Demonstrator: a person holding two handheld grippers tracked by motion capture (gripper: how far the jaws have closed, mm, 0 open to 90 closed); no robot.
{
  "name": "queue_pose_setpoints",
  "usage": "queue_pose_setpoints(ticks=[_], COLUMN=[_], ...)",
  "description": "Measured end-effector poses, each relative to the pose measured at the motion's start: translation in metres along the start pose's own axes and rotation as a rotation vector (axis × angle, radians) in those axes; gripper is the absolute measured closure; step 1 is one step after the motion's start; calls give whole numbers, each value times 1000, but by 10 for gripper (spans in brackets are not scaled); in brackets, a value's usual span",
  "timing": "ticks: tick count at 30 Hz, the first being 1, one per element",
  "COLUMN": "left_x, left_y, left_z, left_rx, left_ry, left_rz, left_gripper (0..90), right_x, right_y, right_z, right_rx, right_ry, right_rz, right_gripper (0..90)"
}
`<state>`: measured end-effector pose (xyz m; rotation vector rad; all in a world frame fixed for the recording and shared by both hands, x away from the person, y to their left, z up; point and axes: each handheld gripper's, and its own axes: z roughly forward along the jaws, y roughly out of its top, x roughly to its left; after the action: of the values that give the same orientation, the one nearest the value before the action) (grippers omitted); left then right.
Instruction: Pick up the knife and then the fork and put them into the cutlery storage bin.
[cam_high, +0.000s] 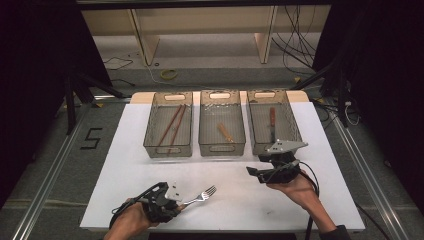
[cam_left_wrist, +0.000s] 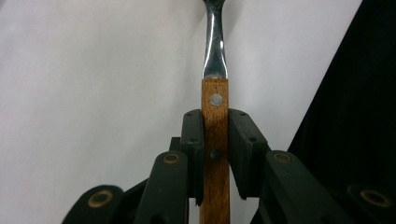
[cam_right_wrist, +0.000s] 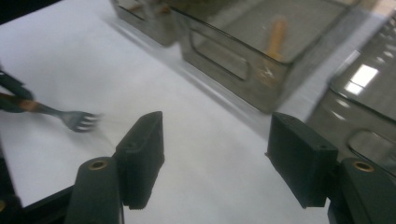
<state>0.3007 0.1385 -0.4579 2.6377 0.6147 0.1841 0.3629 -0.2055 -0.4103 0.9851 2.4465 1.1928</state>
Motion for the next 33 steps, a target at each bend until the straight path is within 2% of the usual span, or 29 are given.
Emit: queue_pose_setpoints(ticks=[5,9,16,18,24,26,27,30,33], left_x=[0,-4,-11,-13,-18,-20,-21,-23,-25], left_y=[19,34,48,51,58,59,59,61,62], left_z=[3,6,2,1,-1,-1,-1,-3,-2], left_rx=[-13,-24,-44,-51,-51,-66,-73,-55,-48], left_ry=[-12,-13,-40,-56,-65,-74,-77,-83,-87], left_rz=[45,104,183,202,256,255,253,298,315], left_gripper=[764,764,763,763,763,763,763,763,762], right_x=[26,50,74,80,94,98,100,103,104], right_y=[6,8,6,5,-2,-4,-5,-8,-10], right_z=[1,9,25,30,42,45,46,48,50], right_rx=[-11,4,47,65,123,135,144,166,173], right_ry=[96,176,265,277,266,261,262,260,260], right_rz=[-107,-200,-311,-337,-456,-491,-499,-527,-547], right_gripper=[364,361,365,369,409,437,450,501,563])
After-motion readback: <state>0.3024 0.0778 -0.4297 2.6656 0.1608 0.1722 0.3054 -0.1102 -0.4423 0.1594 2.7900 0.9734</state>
